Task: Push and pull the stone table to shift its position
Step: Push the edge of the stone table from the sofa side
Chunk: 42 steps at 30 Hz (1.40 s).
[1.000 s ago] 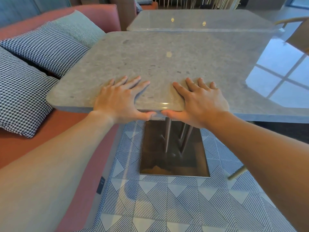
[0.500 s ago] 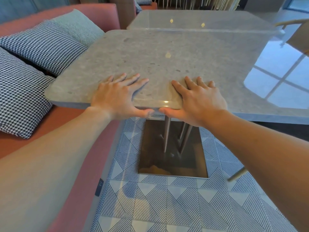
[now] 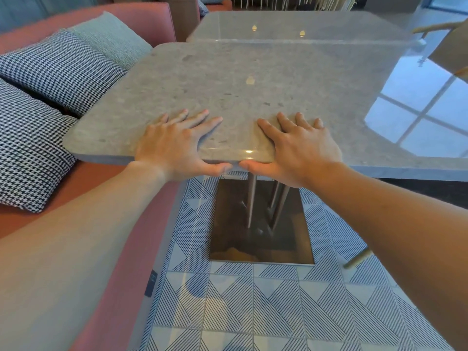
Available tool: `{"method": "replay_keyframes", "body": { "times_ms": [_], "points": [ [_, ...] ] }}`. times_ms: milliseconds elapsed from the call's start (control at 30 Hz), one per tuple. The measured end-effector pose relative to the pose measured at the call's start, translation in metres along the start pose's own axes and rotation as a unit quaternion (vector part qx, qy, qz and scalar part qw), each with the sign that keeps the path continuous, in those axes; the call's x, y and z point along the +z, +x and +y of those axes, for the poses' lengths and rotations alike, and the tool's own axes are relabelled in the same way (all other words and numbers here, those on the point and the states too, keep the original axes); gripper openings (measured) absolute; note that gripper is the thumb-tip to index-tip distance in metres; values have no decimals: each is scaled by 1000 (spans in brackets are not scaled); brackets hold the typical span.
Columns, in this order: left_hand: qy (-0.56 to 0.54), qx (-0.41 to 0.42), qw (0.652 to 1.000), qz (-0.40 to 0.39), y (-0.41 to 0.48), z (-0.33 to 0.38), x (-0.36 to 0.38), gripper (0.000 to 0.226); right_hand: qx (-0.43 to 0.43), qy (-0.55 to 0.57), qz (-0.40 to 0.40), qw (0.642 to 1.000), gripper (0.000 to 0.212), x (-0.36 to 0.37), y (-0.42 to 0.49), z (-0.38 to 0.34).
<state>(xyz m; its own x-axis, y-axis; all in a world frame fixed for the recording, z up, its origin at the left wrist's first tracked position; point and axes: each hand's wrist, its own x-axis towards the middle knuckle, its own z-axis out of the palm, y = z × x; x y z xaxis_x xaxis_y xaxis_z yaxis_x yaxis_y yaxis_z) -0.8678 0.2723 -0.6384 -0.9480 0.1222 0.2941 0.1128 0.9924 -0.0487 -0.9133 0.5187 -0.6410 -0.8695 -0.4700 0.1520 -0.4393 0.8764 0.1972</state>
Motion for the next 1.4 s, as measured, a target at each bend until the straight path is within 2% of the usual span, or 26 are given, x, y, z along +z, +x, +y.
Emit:
{"method": "replay_keyframes", "body": {
  "times_ms": [167,233,333,400,467,567,733,867,1067,1200,1400],
  "points": [
    [-6,-3,1000,-4,-1,0,2,137,2,4,-11,1000,122,-1,-3,1],
    [-26,-12,999,-23,-2,1,-4,131,8,26,-31,999,120,-6,-5,-2],
    [-64,-12,997,-48,-15,19,-17,121,13,115,-45,992,115,-15,-30,8],
    [-83,46,995,-35,-19,52,-25,108,35,156,-34,987,109,-16,-65,40],
    [-114,96,988,-36,-15,100,-35,95,71,150,-44,985,105,-15,-112,84],
    [-143,118,981,-63,8,179,-48,88,100,138,-77,982,105,-22,-159,140],
    [-166,108,972,-124,39,290,-42,92,120,144,-85,979,116,-27,-178,237],
    [-149,79,977,-128,64,338,-27,91,82,128,-109,982,116,-5,-173,303],
    [-105,65,984,-131,101,365,-10,102,5,101,-81,992,126,22,-140,341],
    [-63,67,991,-97,106,368,2,101,3,89,-47,995,122,36,-135,342],
    [-56,83,991,-86,107,367,4,103,2,62,-31,998,116,35,-136,343]
  ]
}}
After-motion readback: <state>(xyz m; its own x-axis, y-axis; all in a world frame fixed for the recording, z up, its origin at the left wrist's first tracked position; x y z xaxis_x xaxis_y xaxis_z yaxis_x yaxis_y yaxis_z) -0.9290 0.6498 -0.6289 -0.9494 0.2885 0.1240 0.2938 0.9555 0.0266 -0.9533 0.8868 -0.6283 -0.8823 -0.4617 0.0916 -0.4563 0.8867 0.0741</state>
